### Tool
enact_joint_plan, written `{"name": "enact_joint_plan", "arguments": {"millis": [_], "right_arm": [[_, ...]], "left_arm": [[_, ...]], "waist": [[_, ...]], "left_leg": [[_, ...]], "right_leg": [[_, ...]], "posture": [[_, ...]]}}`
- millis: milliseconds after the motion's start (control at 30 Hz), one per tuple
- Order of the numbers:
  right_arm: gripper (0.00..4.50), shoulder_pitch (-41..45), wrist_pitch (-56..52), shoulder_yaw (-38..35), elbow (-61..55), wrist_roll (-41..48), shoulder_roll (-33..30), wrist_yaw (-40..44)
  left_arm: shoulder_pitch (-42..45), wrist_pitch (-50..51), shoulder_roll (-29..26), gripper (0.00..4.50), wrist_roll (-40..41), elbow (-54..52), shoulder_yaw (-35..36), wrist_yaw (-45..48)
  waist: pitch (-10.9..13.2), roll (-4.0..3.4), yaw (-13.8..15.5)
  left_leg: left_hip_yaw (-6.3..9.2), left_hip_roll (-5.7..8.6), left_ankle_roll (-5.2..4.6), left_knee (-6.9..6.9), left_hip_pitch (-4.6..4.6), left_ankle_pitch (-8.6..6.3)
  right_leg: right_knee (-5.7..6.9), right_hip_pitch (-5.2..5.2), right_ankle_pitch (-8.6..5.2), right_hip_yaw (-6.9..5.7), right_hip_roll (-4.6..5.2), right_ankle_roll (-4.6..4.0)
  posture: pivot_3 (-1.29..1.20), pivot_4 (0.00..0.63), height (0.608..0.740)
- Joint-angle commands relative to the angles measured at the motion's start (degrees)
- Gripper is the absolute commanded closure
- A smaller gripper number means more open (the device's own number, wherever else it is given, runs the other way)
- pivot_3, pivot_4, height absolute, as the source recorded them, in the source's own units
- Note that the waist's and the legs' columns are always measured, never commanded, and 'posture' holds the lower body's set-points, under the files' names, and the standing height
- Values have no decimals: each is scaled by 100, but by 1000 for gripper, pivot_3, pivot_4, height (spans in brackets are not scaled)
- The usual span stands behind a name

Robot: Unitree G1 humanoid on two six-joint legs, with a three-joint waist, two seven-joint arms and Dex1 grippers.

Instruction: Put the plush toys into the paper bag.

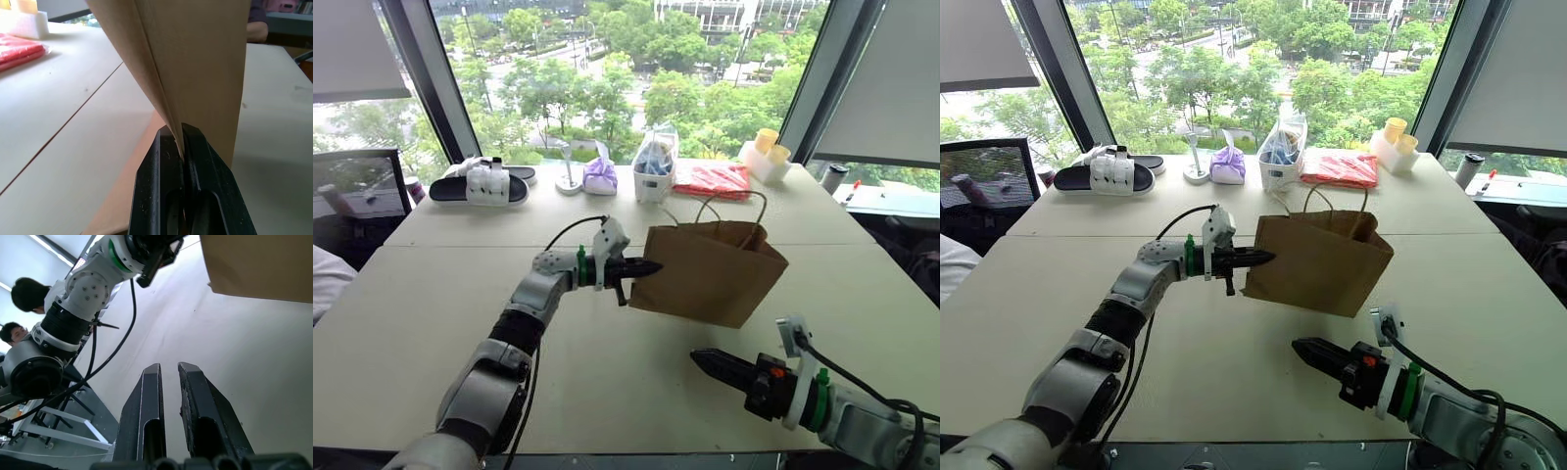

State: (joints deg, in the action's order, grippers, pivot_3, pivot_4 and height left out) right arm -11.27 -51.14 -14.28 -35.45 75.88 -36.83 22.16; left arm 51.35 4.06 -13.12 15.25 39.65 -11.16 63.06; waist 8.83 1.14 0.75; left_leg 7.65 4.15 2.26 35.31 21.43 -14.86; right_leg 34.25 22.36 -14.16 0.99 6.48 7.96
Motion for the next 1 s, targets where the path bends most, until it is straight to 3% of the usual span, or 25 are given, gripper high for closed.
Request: {"name": "enact_joint_plan", "arguments": {"millis": [33,67,167,367,633,867,1000], "right_arm": [[3975,-105,221,15,-286,-72,131,-97],[3975,-127,241,24,-300,-86,140,-109],[3975,-226,305,33,-344,-117,162,-141],[3975,-200,333,69,-282,-186,105,-117],[3975,23,393,-3,-94,-527,-188,104],[3975,151,466,-648,354,-838,-784,754],[3975,102,671,-809,543,-1261,-909,1113]], "left_arm": [[396,-715,142,4434,-271,979,128,109],[452,-823,164,4434,-308,1147,155,143],[636,-1041,202,3664,-327,1499,297,225],[602,-982,130,875,-340,1411,445,435],[-415,159,-817,875,-33,-665,950,91],[-2951,2649,-1789,875,1072,-4534,1732,-647],[-4115,3574,-1884,875,1687,-5926,2130,-1246]], "waist": [[2,5,2],[2,5,0],[2,5,-1],[2,5,-12],[1,2,-122],[-1,-4,-140],[0,-3,-49]], "left_leg": [[1,0,0,0,0,0],[2,0,0,0,1,0],[3,0,-1,0,1,0],[4,0,-1,0,-2,0],[15,-4,-1,-5,-4,0],[26,-10,-1,-6,-5,-1],[29,-13,-1,-6,-5,-2]], "right_leg": [[0,0,0,0,0,1],[0,0,0,-2,0,1],[2,1,0,-2,0,3],[5,1,1,-2,0,4],[16,8,0,-1,-3,4],[11,7,0,9,0,3],[10,2,-1,7,1,1]], "posture": [[0,150,740],[0,150,740],[0,150,740],[0,150,740],[0,150,740],[0,150,740],[0,150,740]]}}
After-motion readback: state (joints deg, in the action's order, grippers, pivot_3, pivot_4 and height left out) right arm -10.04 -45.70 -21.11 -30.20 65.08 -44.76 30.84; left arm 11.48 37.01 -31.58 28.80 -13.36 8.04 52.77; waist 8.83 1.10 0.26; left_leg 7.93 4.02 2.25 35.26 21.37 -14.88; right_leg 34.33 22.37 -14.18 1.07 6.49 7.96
